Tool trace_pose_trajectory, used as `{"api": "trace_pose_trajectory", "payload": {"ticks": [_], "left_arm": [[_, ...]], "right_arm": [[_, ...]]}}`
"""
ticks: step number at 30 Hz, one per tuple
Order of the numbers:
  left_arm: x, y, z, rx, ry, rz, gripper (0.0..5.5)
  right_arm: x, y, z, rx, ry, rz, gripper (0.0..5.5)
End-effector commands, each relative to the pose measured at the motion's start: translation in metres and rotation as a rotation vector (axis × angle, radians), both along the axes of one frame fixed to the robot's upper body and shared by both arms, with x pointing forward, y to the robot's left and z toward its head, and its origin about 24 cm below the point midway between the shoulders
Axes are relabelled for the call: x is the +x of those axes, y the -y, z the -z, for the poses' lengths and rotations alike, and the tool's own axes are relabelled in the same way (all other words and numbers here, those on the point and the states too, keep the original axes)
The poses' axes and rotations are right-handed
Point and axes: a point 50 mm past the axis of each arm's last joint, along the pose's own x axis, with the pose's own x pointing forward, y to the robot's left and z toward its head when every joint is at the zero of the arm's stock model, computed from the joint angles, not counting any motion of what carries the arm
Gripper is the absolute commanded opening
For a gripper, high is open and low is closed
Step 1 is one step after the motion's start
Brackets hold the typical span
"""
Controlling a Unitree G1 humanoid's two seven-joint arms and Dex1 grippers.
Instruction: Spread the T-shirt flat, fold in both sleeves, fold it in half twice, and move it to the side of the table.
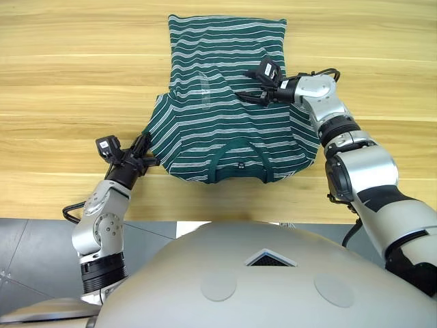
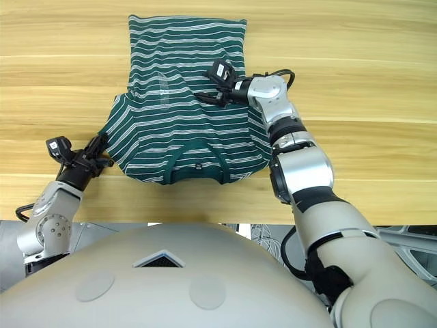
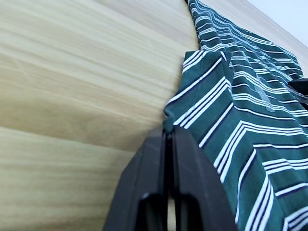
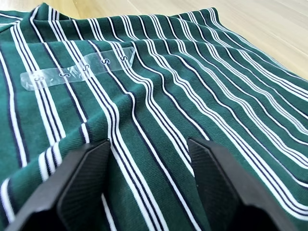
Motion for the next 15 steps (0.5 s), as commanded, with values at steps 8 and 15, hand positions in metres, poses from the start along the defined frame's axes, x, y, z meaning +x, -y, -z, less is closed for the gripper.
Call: {"api": "trace_pose_trajectory", "payload": {"ticks": [8, 15], "left_arm": [[0.015, 0.018, -0.035, 0.173, 0.227, 0.102, 0.02], [0.013, 0.059, -0.040, 0.280, 0.273, 0.324, 0.02]], "right_arm": [[0.000, 0.005, -0.001, 0.003, 0.007, 0.012, 3.01], [0.000, 0.009, -0.002, 0.004, 0.019, 0.009, 3.01]]}}
